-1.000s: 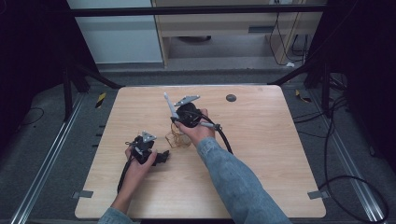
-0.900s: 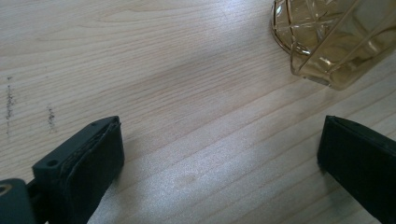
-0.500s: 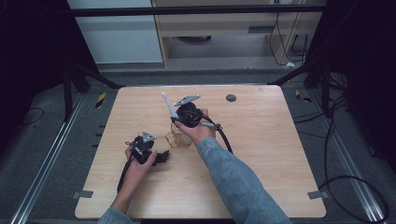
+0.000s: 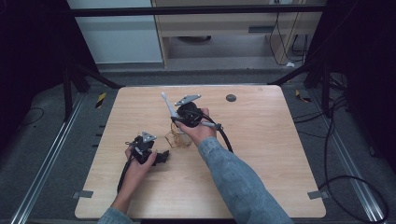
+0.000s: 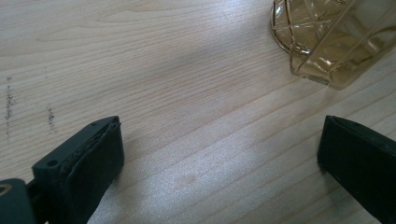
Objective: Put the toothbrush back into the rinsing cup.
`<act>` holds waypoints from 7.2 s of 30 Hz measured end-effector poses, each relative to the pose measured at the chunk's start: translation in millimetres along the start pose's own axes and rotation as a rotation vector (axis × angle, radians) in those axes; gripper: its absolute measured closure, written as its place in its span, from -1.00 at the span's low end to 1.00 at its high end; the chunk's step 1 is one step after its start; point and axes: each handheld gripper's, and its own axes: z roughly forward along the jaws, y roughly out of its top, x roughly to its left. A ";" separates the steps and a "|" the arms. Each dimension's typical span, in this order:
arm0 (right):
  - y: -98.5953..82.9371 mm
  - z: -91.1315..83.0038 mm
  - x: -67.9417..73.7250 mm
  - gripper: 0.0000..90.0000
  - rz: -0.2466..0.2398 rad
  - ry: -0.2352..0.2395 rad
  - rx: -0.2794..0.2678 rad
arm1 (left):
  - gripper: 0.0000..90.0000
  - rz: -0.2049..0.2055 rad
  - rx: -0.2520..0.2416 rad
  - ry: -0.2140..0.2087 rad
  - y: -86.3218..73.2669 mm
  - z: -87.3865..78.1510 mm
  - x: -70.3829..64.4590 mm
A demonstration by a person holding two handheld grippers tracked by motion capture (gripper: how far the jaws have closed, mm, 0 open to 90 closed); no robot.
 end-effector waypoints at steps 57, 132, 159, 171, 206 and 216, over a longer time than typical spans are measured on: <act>6.7 -24.6 -12.4 -0.76 0.065 -0.110 -0.057 | -1.00 0.001 0.000 0.000 0.0 0.0 0.1; -86.0 -117.9 -93.9 -0.74 0.133 -0.253 -0.033 | -1.00 0.002 0.002 0.001 0.0 -0.2 0.1; -148.7 -130.4 -117.9 -0.73 0.202 -0.289 0.039 | -1.00 0.001 0.001 0.001 0.0 -0.1 0.0; -182.5 -135.1 -130.2 -0.72 0.259 -0.315 0.064 | -1.00 0.002 0.001 0.001 0.0 -0.1 0.1; -211.5 -114.6 -164.5 -0.78 0.359 -0.406 0.078 | -1.00 0.001 0.001 0.001 0.0 -0.1 0.0; -211.7 -112.0 -167.8 -0.82 0.385 -0.417 0.080 | -1.00 0.001 0.001 0.001 0.0 -0.1 0.0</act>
